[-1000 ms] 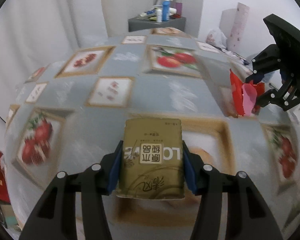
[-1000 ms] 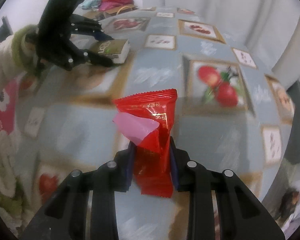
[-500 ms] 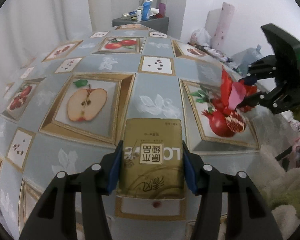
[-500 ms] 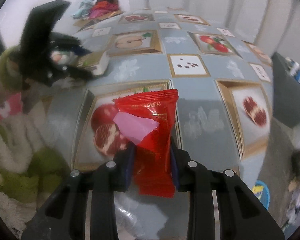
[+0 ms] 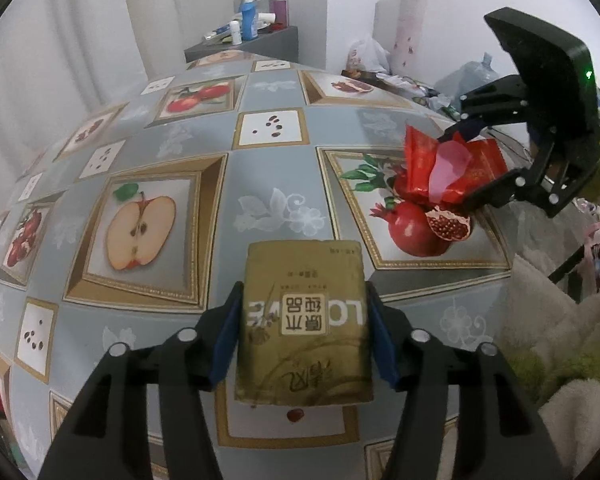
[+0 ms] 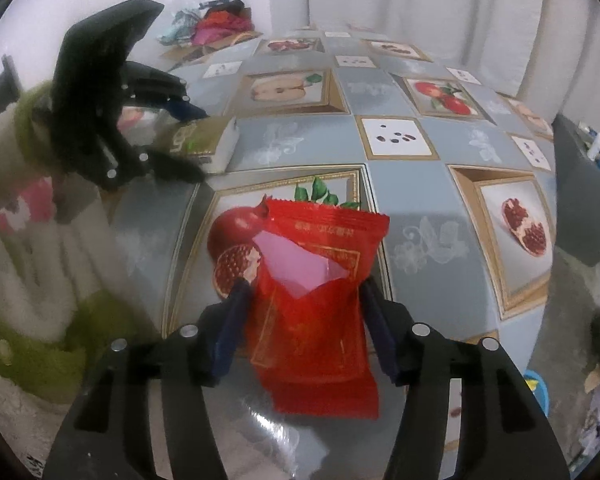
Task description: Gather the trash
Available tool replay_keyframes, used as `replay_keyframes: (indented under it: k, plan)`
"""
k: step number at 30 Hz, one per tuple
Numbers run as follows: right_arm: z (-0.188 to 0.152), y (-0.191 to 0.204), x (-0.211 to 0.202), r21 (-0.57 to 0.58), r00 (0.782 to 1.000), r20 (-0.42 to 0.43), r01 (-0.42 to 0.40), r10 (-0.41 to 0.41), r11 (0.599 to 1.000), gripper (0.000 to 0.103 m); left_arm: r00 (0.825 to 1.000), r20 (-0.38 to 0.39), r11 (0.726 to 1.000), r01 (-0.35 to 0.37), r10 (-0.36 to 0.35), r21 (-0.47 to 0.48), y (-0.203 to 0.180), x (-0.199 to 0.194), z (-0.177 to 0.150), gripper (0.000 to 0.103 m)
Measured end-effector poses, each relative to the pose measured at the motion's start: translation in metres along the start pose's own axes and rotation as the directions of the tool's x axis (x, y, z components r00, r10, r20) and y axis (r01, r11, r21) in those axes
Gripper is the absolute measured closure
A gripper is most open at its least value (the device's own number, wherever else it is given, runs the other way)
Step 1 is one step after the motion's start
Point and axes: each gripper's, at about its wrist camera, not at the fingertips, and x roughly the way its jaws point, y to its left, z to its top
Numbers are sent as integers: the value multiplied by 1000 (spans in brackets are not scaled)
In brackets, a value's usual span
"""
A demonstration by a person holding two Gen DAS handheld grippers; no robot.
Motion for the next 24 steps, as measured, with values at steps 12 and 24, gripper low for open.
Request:
replay_keyframes:
  k: [12, 24]
  plan:
    - [-4, 2, -1, 22, 999, 29, 20, -21, 1000, 45, 1000, 8, 1000, -7, 7, -3, 2, 3, 4, 36]
    - [-9, 0, -10, 95, 997, 56, 43, -49, 995, 38, 998, -15, 994, -67, 66, -85, 1, 3, 6, 36]
